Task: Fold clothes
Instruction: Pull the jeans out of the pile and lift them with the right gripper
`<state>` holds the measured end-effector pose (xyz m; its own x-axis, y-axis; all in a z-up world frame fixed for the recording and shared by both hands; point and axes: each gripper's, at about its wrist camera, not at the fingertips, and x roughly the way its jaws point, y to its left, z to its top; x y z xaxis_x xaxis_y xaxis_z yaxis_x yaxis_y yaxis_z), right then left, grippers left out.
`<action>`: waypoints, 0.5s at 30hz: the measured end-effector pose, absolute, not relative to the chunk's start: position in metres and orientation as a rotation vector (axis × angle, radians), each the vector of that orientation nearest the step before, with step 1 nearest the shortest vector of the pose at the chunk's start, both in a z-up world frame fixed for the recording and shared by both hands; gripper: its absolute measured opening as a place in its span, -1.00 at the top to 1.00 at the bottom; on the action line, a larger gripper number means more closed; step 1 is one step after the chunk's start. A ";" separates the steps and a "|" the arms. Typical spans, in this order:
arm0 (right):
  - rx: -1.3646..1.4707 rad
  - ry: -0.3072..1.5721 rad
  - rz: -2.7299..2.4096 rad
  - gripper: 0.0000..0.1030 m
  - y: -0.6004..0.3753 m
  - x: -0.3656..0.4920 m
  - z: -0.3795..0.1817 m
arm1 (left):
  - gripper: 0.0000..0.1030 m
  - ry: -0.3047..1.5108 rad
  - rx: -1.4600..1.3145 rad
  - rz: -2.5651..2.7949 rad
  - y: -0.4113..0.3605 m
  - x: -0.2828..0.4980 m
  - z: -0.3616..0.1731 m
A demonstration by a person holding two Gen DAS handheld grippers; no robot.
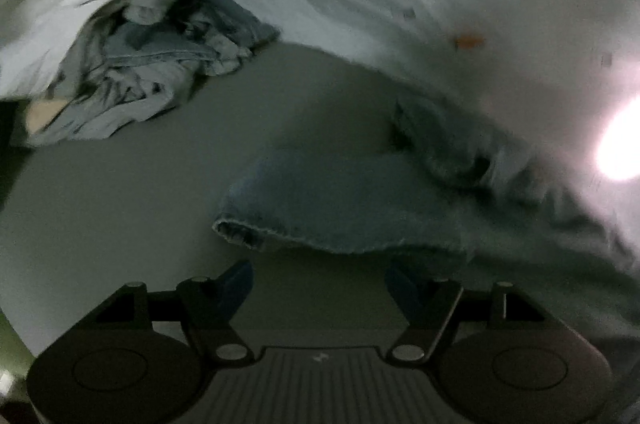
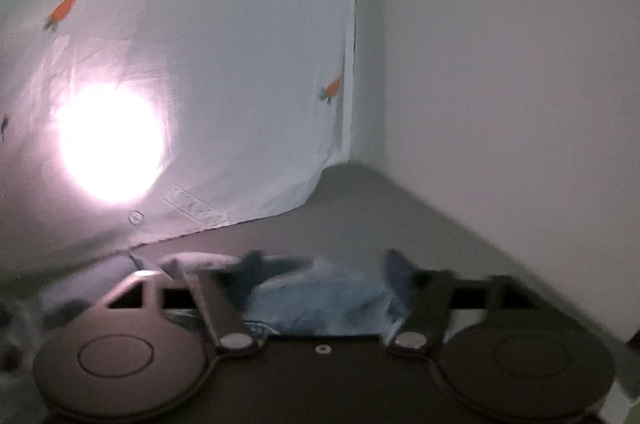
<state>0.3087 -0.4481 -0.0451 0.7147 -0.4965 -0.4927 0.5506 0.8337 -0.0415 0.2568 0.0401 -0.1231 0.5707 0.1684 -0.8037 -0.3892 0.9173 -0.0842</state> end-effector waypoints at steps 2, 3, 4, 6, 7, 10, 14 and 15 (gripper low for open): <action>0.125 0.536 -0.566 -0.68 -0.429 0.292 -0.064 | -0.46 0.946 -0.117 0.310 0.037 0.270 -0.145; 0.157 0.558 -0.554 -0.74 -0.430 0.284 -0.073 | -0.46 0.964 -0.043 0.299 0.036 0.277 -0.156; 0.188 0.584 -0.551 -0.76 -0.429 0.276 -0.082 | -0.46 0.981 0.028 0.283 0.035 0.283 -0.168; 0.212 0.640 -0.570 -0.76 -0.418 0.275 -0.098 | -0.46 1.013 0.150 0.251 0.035 0.298 -0.193; 0.211 0.663 -0.582 -0.77 -0.411 0.273 -0.103 | -0.46 1.023 0.200 0.230 0.036 0.305 -0.203; 0.207 0.722 -0.606 -0.77 -0.395 0.271 -0.108 | -0.47 1.027 0.335 0.131 0.036 0.322 -0.228; 0.172 0.765 -0.635 -0.78 -0.375 0.264 -0.117 | -0.48 0.941 0.530 -0.004 0.028 0.336 -0.249; 0.168 0.771 -0.641 -0.79 -0.372 0.263 -0.120 | -0.49 0.918 0.552 -0.018 0.029 0.340 -0.250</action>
<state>0.2632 -0.3716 -0.1204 0.5394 -0.4768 -0.6940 0.5953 0.7989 -0.0861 0.3397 0.0292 -0.2496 0.6173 0.2151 -0.7568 0.2448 0.8617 0.4445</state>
